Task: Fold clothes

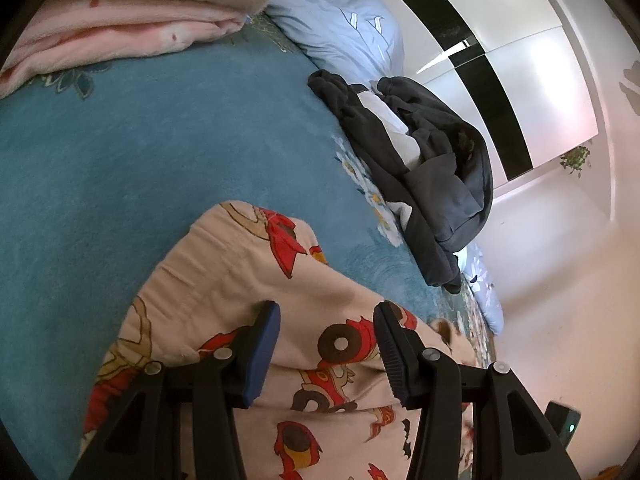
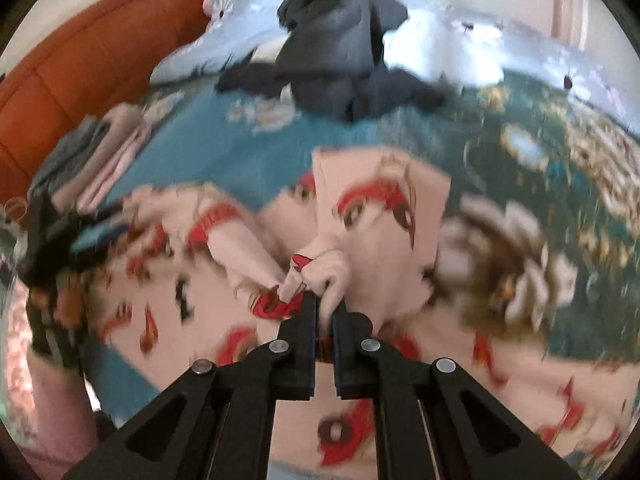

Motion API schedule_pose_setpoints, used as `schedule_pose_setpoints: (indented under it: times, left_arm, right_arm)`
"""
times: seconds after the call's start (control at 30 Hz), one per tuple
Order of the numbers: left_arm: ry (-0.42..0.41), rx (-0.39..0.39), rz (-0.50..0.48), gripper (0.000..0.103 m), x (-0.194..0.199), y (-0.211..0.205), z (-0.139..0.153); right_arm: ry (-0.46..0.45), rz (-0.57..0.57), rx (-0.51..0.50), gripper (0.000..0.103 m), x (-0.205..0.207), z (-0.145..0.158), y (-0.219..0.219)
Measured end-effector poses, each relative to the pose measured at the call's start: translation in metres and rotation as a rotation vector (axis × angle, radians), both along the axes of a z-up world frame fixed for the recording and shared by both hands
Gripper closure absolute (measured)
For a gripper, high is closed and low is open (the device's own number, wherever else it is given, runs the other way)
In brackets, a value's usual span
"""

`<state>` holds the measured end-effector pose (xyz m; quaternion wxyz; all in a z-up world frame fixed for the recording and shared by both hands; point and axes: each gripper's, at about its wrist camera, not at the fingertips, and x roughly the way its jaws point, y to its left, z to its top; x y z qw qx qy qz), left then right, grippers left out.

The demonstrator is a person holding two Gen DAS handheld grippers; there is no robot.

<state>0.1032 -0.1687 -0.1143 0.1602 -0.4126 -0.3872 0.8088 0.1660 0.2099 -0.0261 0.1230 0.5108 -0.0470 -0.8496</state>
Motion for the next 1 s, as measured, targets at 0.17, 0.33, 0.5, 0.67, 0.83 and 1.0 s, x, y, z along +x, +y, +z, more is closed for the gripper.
schedule_pose_setpoints:
  times: [0.17,0.33,0.5,0.67,0.83,1.0]
  left_arm:
    - [-0.004,-0.001,0.001,0.050,0.002,0.000,-0.001]
    - [-0.006,-0.010,-0.001,0.050,0.001,0.001,-0.001]
    - [-0.006,-0.004,-0.003,0.050,0.001,0.000,-0.002]
    - [-0.006,0.005,-0.005,0.050,0.002,-0.002,-0.002]
    - [-0.010,0.003,-0.008,0.050,0.001,-0.002,-0.002]
    - [-0.010,-0.004,-0.013,0.050,0.000,-0.001,0.000]
  right_arm:
    - [-0.018,0.099,-0.010,0.095,0.013,0.008,-0.013]
    - [0.059,0.117,-0.060,0.056,0.011,0.046,-0.003]
    - [0.119,0.102,-0.024,0.048,-0.029,0.073,-0.017]
    - [-0.016,0.079,0.172,0.048,-0.107,0.037,-0.058]
    - [-0.088,0.087,0.343,0.048,-0.150,0.005,-0.083]
    - [-0.144,0.128,0.522,0.054,-0.162,-0.017,-0.093]
